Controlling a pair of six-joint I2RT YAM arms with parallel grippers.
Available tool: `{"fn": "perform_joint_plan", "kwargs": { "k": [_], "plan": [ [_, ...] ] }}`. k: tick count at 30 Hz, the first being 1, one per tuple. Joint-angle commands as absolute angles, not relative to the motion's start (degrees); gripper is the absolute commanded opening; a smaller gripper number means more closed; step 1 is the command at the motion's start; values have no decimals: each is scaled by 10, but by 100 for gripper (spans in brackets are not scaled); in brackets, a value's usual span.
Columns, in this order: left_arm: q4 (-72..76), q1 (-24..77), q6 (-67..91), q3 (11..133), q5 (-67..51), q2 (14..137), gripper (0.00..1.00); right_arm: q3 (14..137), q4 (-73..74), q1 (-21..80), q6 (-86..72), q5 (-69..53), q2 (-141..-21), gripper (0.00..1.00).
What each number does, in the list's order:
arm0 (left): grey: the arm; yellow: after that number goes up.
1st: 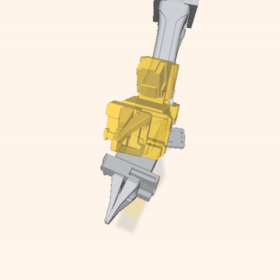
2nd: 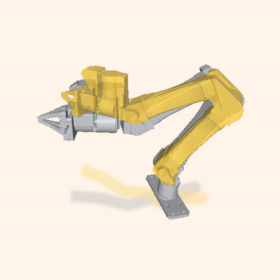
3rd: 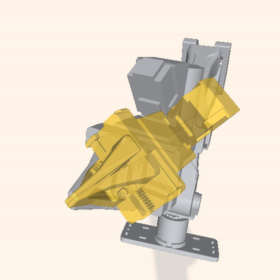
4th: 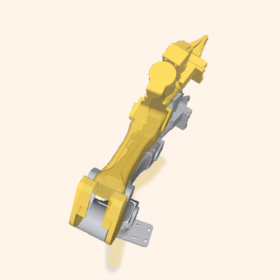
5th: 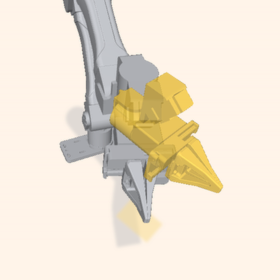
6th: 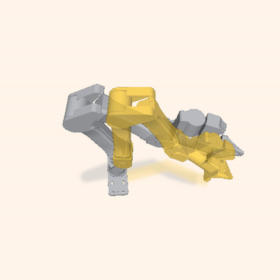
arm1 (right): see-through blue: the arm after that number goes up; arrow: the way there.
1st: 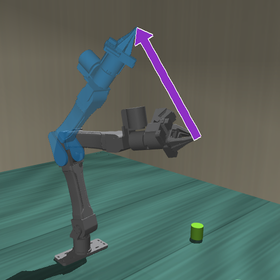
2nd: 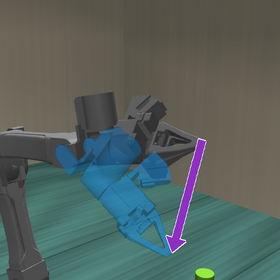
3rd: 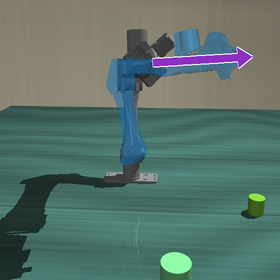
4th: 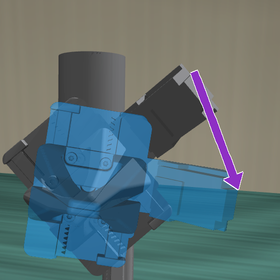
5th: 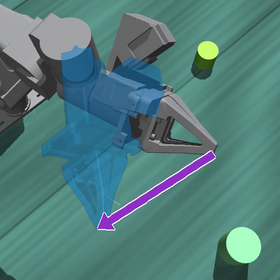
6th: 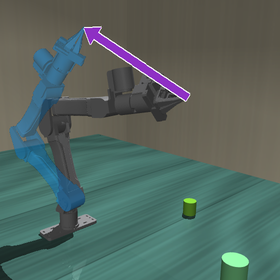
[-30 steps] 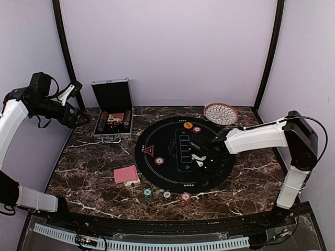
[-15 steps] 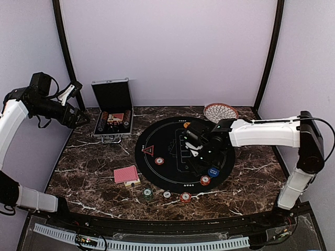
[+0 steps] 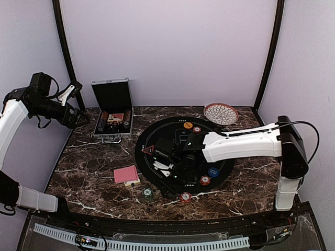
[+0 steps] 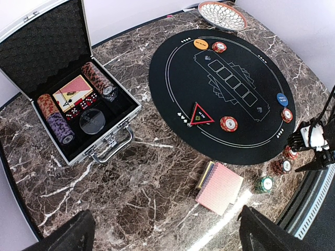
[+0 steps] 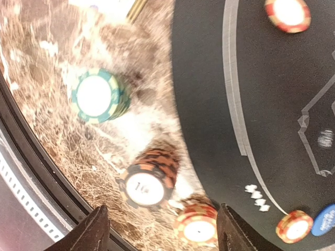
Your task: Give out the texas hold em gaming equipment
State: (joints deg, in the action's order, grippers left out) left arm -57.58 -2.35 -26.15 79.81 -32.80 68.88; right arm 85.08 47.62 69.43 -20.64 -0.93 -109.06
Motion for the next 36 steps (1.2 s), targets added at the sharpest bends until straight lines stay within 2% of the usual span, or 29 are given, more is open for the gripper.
{"fn": "perform_joint_plan", "kwargs": {
  "k": [1,14,24,36],
  "plan": [
    [-596,-22,-265,815,-344,677,99,866,478,703,-194,-24,-1110,72],
    [-598,-22,-265,819,-342,676,99,875,472,704,-179,-35,-1147,72],
    [-598,-22,-268,820,-341,677,99,882,467,704,-180,-37,-1157,63],
    [-599,-22,-268,823,-341,678,99,884,463,704,-178,-38,-1166,60]
  ]
}}
